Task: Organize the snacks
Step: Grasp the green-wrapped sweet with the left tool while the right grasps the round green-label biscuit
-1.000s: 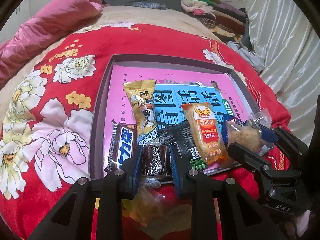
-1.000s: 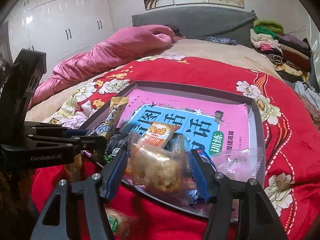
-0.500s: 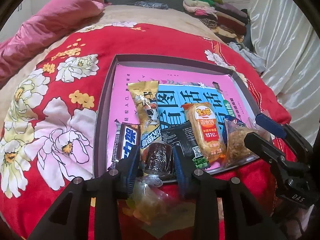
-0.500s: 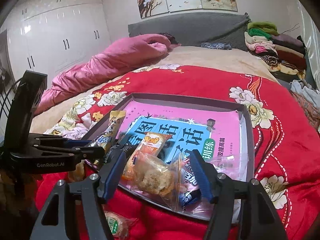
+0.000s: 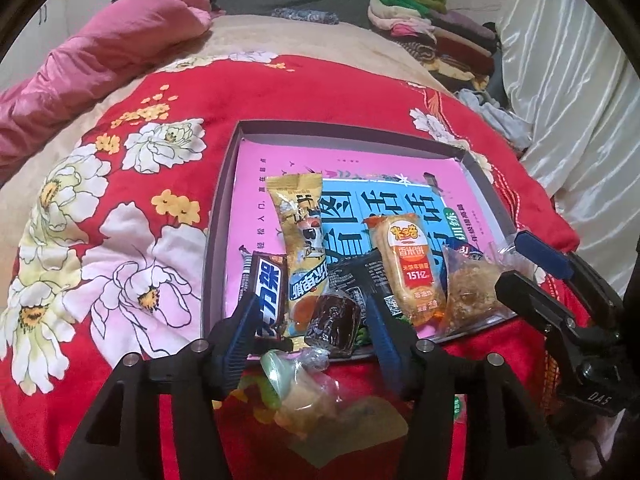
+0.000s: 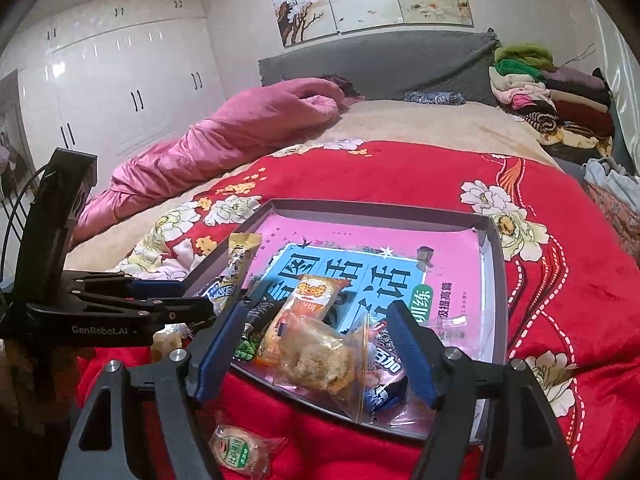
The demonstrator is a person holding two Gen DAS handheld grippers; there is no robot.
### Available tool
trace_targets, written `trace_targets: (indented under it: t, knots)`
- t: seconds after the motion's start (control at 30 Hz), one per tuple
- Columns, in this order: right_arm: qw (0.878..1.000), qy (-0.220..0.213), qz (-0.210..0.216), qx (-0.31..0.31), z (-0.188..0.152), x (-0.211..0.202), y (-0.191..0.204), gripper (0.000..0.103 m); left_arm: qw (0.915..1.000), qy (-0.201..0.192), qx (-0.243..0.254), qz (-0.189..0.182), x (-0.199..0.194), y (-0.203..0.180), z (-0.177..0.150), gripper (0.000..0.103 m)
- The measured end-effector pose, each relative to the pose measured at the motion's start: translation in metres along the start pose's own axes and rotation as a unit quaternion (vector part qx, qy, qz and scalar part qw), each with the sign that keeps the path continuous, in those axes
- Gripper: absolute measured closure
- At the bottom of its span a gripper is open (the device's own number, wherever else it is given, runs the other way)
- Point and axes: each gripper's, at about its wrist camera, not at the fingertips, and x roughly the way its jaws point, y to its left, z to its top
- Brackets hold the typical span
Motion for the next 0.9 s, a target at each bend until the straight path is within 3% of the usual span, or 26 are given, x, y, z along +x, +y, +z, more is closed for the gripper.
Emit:
trace_targets:
  t: [0.13,0.63,0.9]
  knots:
    - [1.0,-0.002,0.002,-0.003,0.0,-0.002,0.002,0.029,1.0,-0.004,-0.003,0.002,-0.005,0.002,0.001,0.037]
    - [1.0,-0.013,0.013,-0.007,-0.001,-0.013,0.006,0.024,0.9998,-0.013,-0.014,-0.005,-0.032,0.016,-0.006,0.034]
    - [0.999,-0.006,0.018,-0.026,-0.007,-0.015,0.017,0.023,0.9991,0.011,-0.038,-0.017,-0.035,0.036,-0.024,0.034]
